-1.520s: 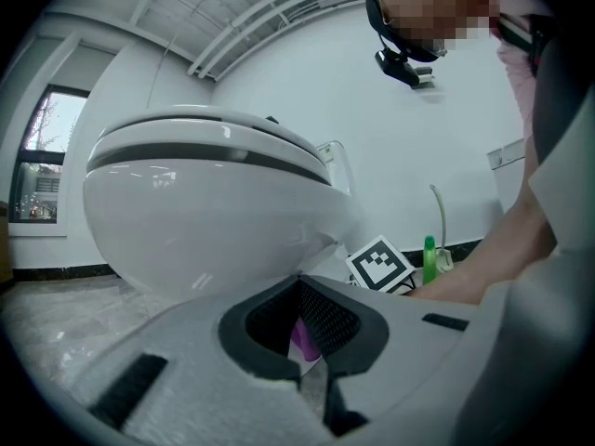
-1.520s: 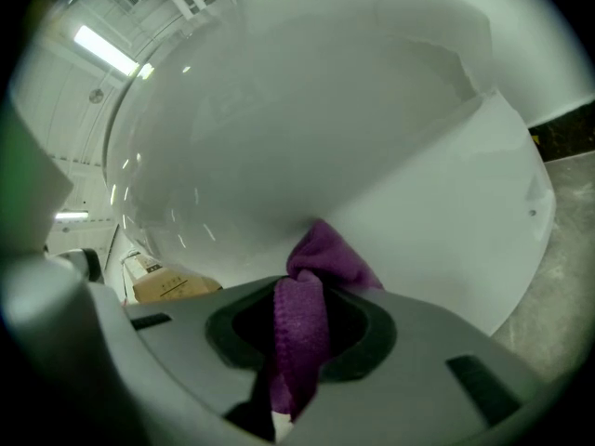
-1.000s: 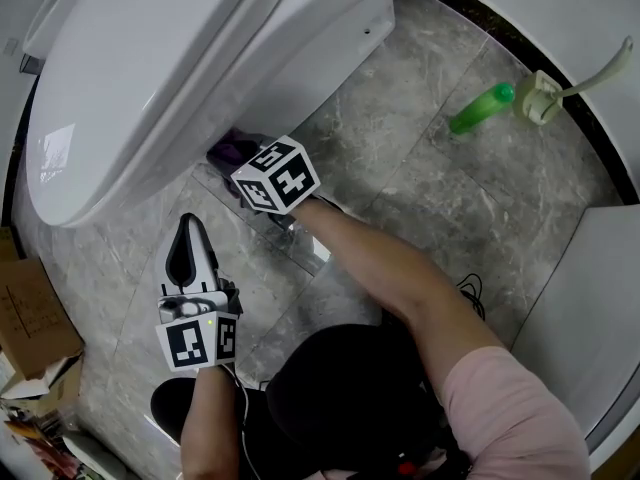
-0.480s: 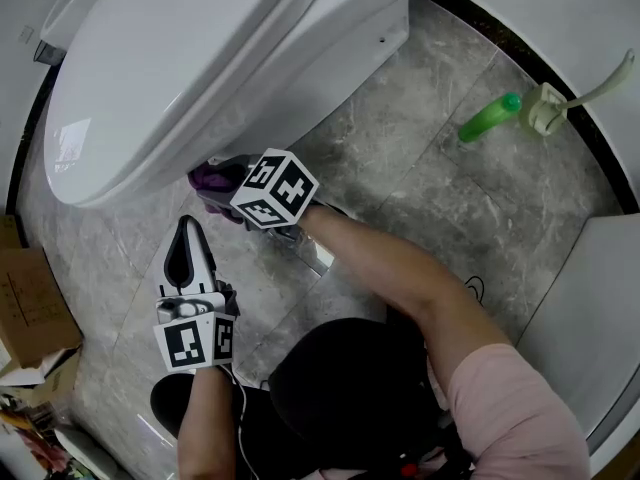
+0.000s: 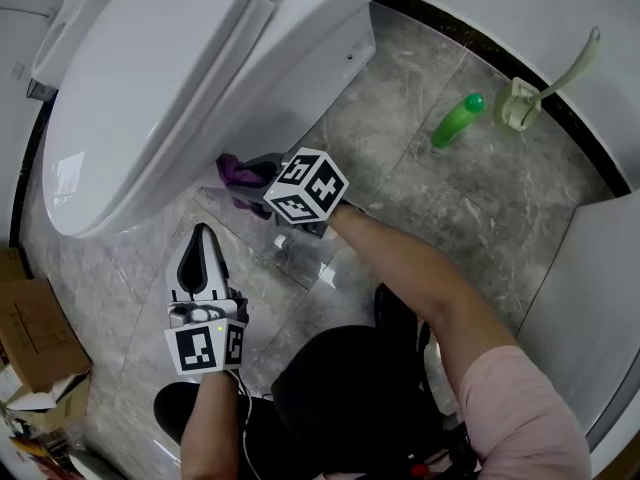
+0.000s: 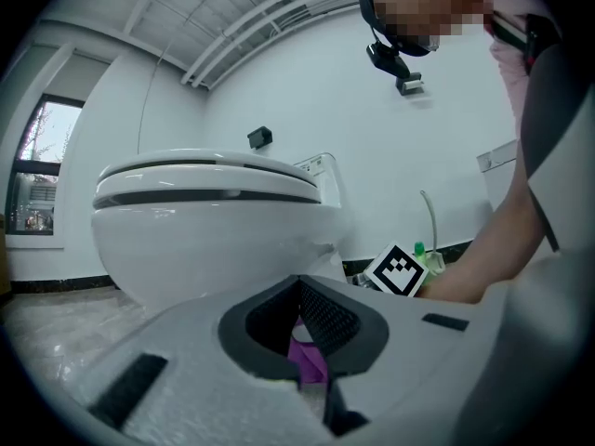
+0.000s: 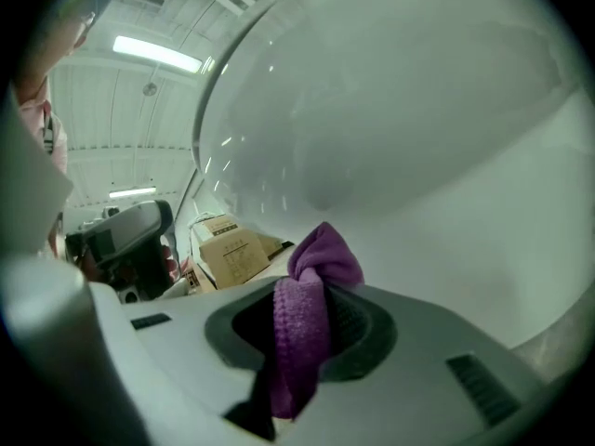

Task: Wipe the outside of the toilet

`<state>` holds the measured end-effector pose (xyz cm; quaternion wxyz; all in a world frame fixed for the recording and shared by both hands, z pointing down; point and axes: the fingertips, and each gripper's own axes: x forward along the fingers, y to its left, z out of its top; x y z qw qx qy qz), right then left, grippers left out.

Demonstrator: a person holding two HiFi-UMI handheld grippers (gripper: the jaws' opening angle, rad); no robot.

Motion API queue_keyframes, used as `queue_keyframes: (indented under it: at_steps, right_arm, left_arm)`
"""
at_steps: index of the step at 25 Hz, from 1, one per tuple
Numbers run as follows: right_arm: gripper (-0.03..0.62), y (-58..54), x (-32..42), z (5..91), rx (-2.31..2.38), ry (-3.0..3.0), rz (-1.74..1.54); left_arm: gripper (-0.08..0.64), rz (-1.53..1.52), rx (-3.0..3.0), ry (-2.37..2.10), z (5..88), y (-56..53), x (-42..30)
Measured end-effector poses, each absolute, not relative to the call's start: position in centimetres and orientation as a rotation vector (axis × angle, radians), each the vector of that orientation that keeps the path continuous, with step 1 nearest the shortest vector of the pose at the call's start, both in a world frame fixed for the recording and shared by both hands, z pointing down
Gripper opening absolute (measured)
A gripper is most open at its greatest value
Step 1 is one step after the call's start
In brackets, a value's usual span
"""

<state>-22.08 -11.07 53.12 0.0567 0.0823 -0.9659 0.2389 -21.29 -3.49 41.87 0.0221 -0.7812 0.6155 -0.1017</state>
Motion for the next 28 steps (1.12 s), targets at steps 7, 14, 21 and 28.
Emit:
queue_keyframes:
  at_steps: [7,14,21,28]
  right_arm:
    - [0.083,-17.4,-13.2,54.2,0.589,-2.907,0.753]
    - [0.084,-25.1,-3.9,55.9,1.002,-2.814,0.745]
    - [0.084,-31.8,2.2,58.4,1.309,-2.678,0.737]
    - [0.084,-34.5,2.7,61.7,1.342,-2.607,0.777]
  left_arm:
    - [0.004,-0.315,-2.500,1.799,41.8,-6.0,-16.7]
    - [0.005,-0.350,-2.569,1.704,43.0,-8.7,-12.9]
    - [0.004,-0.380,-2.611,1.684,44.6,-11.3,-11.0]
    - [0.005,-0.432,-2.652,1.731,46.5,-12.1,-10.9]
